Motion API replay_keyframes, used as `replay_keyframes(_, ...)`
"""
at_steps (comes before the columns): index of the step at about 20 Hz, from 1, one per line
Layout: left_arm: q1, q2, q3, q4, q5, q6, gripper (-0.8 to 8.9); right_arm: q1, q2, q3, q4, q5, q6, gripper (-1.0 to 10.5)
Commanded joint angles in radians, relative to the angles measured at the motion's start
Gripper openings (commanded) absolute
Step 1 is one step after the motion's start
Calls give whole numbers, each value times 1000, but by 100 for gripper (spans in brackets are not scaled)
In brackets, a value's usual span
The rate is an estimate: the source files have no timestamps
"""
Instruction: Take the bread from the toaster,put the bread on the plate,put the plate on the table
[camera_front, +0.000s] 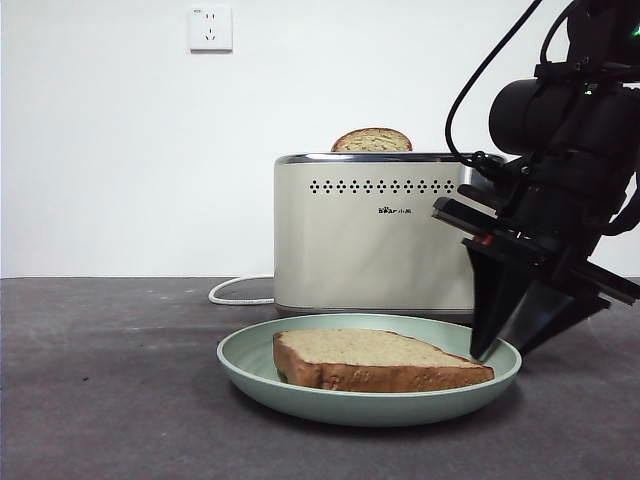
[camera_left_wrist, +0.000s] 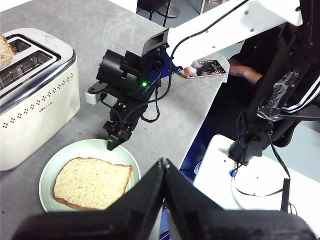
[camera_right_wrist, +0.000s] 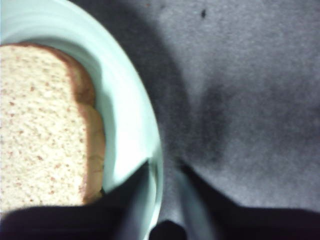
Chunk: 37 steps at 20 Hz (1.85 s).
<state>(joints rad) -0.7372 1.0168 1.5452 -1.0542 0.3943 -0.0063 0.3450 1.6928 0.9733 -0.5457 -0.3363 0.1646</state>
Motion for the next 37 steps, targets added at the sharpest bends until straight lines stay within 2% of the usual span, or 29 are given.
replay_keyframes(1,-3,-1,-2,0,-2,16,-8,1,1,-2,6,0,-8,447)
replay_keyframes(2,-3,-1,-2,0,-3,16,-8,1,-13,-2,6,0,-16,482)
replay_keyframes(5,-3,-1,-2,0,-17,16,-8,0,-98,-2,-2,1,-24,481)
replay_keyframes(10,-3,-1,-2,1,-117,16,-8,13,-385,-2,-89,-5,-58,477)
replay_keyframes(14,-3,-1,-2,2,-222,16,-8,77,-648,-2,-208,-13,-88,472)
replay_keyframes(18,-3,-1,-2,1,-263,16,-8,158,-848,-2,-288,-78,-86,467)
replay_keyframes(19,-3,-1,-2,1,-263,16,-8,175,-888,-2,-306,-82,-85,449)
replay_keyframes(21,-3,-1,-2,1,-263,15,-8,198,-954,-2,-336,-81,-86,264)
replay_keyframes(23,-3,-1,-2,1,-263,15,-8,201,-999,-2,-349,-81,-88,2)
replay_keyframes(37,-3,-1,-2,-4,-263,14,-4,201,-1026,-2,-399,-77,-94,1)
